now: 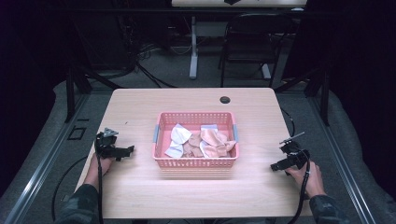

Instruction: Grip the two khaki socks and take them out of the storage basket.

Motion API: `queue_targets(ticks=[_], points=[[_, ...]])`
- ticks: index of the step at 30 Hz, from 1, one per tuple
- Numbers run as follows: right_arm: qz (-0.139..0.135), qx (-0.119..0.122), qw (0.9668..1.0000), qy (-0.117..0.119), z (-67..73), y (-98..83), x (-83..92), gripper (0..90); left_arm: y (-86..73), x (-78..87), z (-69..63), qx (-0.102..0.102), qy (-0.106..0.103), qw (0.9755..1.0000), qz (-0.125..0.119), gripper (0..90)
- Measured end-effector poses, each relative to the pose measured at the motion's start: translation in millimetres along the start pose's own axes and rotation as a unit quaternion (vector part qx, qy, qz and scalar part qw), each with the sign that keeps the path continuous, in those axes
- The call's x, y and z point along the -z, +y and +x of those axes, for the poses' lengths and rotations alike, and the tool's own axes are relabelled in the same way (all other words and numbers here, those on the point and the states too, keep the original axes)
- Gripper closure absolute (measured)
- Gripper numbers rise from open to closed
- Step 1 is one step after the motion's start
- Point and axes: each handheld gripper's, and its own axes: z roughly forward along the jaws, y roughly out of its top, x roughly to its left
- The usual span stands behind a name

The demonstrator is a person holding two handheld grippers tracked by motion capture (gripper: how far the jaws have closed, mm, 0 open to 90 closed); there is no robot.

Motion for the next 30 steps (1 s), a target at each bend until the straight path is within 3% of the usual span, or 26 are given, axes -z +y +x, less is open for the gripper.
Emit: queue_targets(ticks=[14, 18, 23, 24, 26, 30], points=[[0.018, 0.009, 0.9998, -0.003, -3.2, 3.0, 1.7, 0.8, 0.2, -0.3, 1.0, -0.003, -0.006, 1.0, 0.0, 0.0], [-0.001, 0.008, 0.9999, -0.011, -4.4, 6.6, 14.0, 0.4, -1.7, 1.7, 3.6, -0.003, -0.002, 1.0, -0.001, 0.0], [-0.007, 0.009, 0.9999, -0.006, -2.6, 10.1, 23.8, 0.1, -1.4, 1.5, 3.0, -0.003, -0.002, 1.0, 0.0, 0.0], [-0.018, 0.004, 0.9998, -0.005, -1.5, 10.6, 24.4, 0.5, -1.3, 1.5, 2.7, -0.004, -0.001, 1.0, -0.001, 0.1], [-0.013, 0.012, 0.9998, 0.004, -1.7, 14.1, 29.0, 1.0, -1.4, 1.5, 2.3, -0.006, 0.0, 1.0, -0.003, 0.1], [-0.03, 0.028, 0.999, 0.017, 6.2, 21.2, 41.9, 2.4, -1.4, 1.5, 2.2, -0.006, 0.0, 1.0, -0.003, 0.1]])
